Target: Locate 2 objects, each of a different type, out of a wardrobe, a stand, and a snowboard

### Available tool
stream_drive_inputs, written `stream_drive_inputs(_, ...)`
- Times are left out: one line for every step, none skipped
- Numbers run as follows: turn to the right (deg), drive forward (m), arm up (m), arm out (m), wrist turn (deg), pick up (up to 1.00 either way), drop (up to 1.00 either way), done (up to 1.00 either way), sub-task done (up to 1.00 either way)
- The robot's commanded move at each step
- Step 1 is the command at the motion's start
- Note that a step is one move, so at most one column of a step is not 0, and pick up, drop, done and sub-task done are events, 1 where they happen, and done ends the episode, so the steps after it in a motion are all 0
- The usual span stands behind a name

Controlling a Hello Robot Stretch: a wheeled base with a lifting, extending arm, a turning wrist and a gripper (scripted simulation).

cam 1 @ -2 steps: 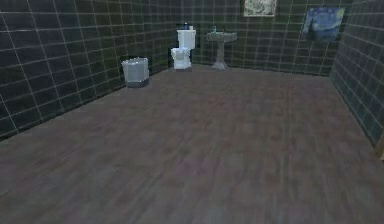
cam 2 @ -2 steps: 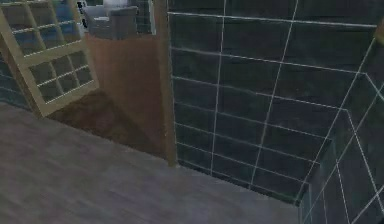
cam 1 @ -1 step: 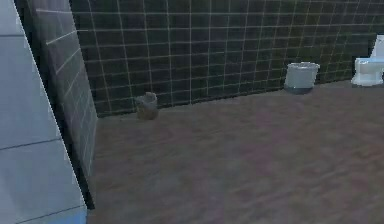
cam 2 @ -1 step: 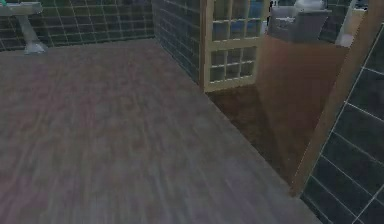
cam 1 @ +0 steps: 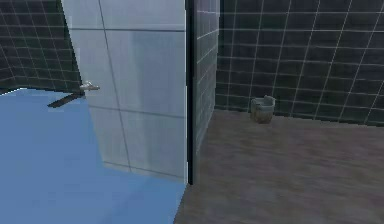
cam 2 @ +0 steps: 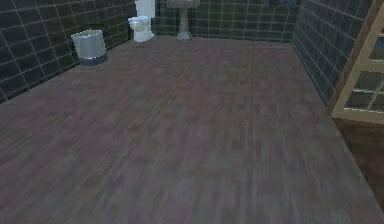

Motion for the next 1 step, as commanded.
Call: stream_drive_inputs(0.0,0.15,0.0,0.0,0.0,0.0,0.0,0.0,0.0)
